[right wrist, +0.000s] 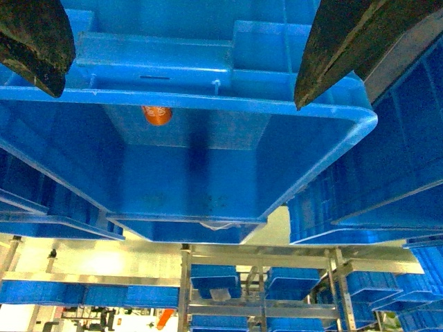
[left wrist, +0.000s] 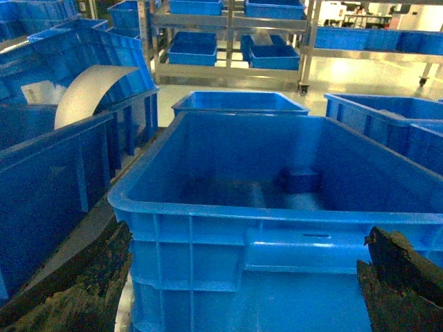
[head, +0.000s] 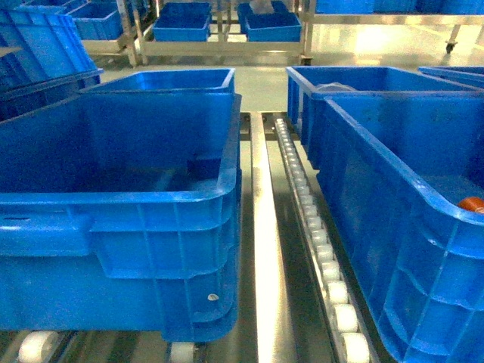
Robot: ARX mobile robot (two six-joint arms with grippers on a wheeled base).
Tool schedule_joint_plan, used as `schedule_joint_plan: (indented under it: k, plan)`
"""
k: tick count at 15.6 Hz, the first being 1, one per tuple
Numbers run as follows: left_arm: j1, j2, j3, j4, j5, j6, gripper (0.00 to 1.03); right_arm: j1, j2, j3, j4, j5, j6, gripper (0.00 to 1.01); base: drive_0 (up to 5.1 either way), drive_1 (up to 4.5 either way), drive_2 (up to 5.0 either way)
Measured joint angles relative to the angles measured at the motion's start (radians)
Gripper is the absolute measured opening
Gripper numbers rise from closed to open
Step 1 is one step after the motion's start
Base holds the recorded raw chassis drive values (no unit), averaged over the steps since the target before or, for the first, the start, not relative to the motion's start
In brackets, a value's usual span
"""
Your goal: Sort blue parts and orange caps into right shelf containers
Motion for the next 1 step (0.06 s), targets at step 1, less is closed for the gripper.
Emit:
schedule_joint_plan:
  k: [1]
  plan:
    - [0.0,0.0,0.0,0.0,0.0,0.0,0.98,0.0,0.0,0.0,0.0,0.0,0.0,0.98,0.0,0.0,0.0]
